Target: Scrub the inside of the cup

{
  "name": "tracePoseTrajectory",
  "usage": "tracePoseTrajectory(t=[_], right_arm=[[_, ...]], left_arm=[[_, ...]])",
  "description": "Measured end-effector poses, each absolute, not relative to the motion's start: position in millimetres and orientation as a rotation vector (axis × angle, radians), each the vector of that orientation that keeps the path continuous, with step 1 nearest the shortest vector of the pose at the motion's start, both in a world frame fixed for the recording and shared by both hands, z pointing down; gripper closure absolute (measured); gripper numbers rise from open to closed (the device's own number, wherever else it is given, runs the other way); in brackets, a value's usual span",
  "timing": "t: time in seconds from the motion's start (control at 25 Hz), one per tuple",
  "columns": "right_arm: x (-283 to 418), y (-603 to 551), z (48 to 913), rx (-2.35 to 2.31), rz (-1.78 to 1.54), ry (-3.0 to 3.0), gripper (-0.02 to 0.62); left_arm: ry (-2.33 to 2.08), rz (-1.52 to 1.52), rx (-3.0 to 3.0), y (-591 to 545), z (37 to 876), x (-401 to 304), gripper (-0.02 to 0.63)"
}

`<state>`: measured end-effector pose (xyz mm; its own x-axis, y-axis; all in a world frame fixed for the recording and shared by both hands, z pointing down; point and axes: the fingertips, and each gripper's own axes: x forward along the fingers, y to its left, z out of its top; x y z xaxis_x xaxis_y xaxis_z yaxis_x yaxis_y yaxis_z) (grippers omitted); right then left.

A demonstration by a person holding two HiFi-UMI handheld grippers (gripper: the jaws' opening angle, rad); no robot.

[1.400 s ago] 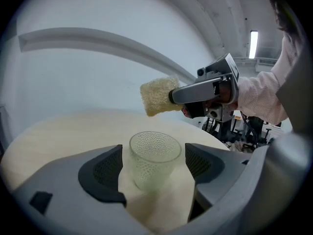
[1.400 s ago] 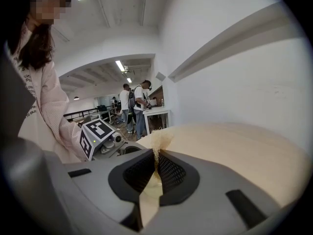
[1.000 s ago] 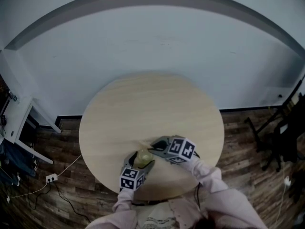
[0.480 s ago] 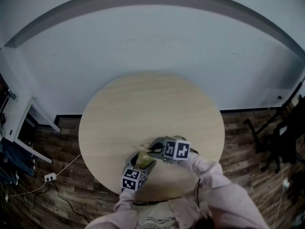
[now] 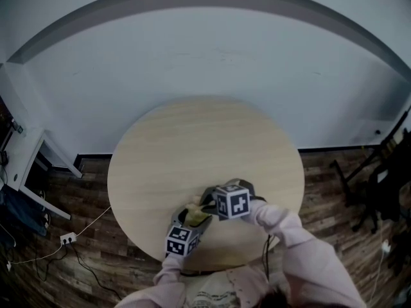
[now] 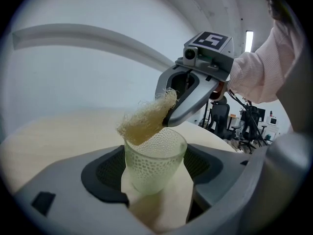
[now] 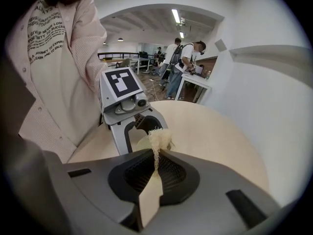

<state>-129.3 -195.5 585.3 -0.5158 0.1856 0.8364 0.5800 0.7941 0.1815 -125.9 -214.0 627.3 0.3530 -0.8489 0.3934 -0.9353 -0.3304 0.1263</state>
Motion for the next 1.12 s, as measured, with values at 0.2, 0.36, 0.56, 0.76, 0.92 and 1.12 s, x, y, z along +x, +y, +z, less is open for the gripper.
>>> tracePoseTrajectory(t=[0.2,0.36,0.56,0.76,0.92,1.12], right_arm=[[-129.4,-192.9,592.4,-0.619,-0.628,-2.012,0.574],[-127.7,-194.4,596.3,-0.657,-0.713,-1.914,0.574],[-128.0,-196.8,600.7,-0.682,-0.758,-1.853,0.572],[-129.1,-198.7,602.3,-0.681,-0.757,-1.818,0.572],[-128.6,-199.1,602.3,-0.678,-0.750,-1.806,0.572],[-128.1,-197.1,604.4,-0.682,-0.731,-1.794,0.572]], left_arm=[[-1.588,0.376,2.305,-214.0,628.0,-129.2,0.230],[-1.580,0.352,2.307,-214.2,624.1,-125.6,0.230],[-1.579,0.347,2.298,-214.9,627.6,-126.7,0.230],[-1.582,0.356,2.297,-214.5,627.8,-129.4,0.232],[-1.584,0.358,2.306,-215.1,627.5,-128.4,0.233],[-1.576,0.386,2.309,-213.6,631.5,-128.1,0.235]])
